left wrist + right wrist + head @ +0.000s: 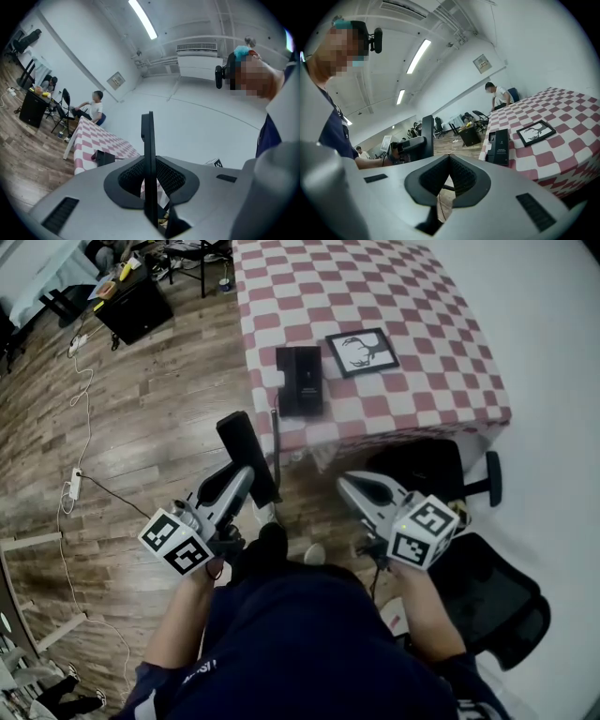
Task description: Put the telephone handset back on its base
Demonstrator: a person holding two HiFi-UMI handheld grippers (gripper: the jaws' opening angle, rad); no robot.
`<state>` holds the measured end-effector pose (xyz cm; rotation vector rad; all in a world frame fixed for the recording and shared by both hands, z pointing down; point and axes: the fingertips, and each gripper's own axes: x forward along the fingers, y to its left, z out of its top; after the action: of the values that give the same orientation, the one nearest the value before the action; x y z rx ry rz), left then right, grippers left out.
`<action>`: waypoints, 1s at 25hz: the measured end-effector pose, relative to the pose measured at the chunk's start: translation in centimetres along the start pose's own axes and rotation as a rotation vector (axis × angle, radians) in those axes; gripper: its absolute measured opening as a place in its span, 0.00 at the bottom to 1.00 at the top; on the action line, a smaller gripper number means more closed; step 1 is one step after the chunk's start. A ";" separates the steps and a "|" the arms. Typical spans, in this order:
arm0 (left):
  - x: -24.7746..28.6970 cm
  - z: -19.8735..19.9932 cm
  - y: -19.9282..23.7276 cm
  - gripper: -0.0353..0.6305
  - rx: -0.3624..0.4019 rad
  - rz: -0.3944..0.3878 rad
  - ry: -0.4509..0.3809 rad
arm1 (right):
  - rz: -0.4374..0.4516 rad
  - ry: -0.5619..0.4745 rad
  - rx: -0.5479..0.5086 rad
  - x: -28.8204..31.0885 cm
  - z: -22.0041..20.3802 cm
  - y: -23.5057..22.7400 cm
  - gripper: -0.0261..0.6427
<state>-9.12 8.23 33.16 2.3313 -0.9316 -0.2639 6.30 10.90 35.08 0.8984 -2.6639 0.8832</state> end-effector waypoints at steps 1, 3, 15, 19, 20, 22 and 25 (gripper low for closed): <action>0.4 0.3 0.7 0.19 -0.005 -0.007 0.007 | -0.005 0.001 0.001 0.7 0.5 -0.2 0.06; 1.1 1.0 2.0 0.19 -0.015 -0.022 0.021 | -0.020 0.003 0.003 2.0 1.4 -0.7 0.06; 3.9 4.3 8.0 0.19 -0.058 -0.097 0.088 | -0.109 0.003 0.063 7.4 4.5 -3.2 0.06; 4.7 4.5 9.0 0.19 -0.067 -0.120 0.109 | -0.127 0.011 0.071 8.5 4.9 -3.9 0.06; 4.9 4.5 9.3 0.19 -0.070 -0.123 0.113 | -0.130 0.014 0.073 8.7 4.9 -4.1 0.06; 5.4 4.4 9.9 0.19 -0.080 -0.125 0.120 | -0.135 0.019 0.079 9.1 5.0 -4.5 0.06; 6.0 4.2 10.7 0.19 -0.094 -0.120 0.133 | -0.136 0.027 0.085 9.6 5.2 -5.1 0.06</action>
<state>-12.37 -3.89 36.54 2.2908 -0.7015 -0.1941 1.79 -0.12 36.79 1.0650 -2.5243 0.9747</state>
